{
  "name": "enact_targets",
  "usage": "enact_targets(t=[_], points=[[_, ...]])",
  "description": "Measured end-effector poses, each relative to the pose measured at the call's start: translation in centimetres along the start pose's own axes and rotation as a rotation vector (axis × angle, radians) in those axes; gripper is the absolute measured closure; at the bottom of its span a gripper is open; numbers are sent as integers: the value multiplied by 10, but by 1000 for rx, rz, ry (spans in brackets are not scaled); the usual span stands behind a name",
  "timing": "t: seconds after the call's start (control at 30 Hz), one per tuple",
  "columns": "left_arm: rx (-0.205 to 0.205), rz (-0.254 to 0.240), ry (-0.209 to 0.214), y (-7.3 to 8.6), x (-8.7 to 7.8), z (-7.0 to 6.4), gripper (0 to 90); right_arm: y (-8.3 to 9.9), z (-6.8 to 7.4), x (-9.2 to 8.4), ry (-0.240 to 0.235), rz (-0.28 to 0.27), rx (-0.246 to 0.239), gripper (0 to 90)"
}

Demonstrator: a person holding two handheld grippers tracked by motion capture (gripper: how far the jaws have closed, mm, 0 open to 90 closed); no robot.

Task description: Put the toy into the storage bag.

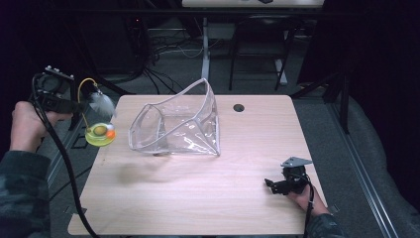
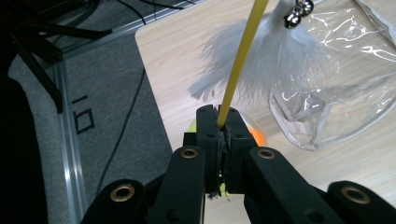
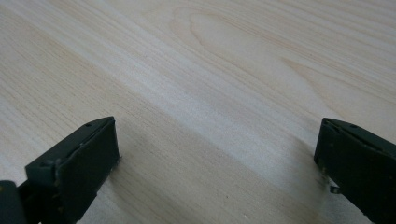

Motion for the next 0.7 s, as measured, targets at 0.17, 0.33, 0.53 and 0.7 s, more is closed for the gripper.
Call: enact_targets(t=[0.17,0.33,0.53,0.7], points=[[4,-15,2,-7,-6,-2,881,0,0,0,0,0,0,0],[16,-28,3,-16,-12,-7,881,0,0,0,-1,0,0,0],[39,-42,0,-25,-17,-14,881,0,0,0,-1,0,0,0],[45,-52,10,-31,-19,-21,881,0,0,0,-1,0,0,0]])
Point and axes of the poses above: each handheld gripper's, and its own axes: x roughly forward along the jaws, y roughly out of its underside, z roughly to its left, the point moved 1 cm from there along x, roughly forward along the jaws, and after that the axes turned 14 degrees about -x, right-handed, at the moved point
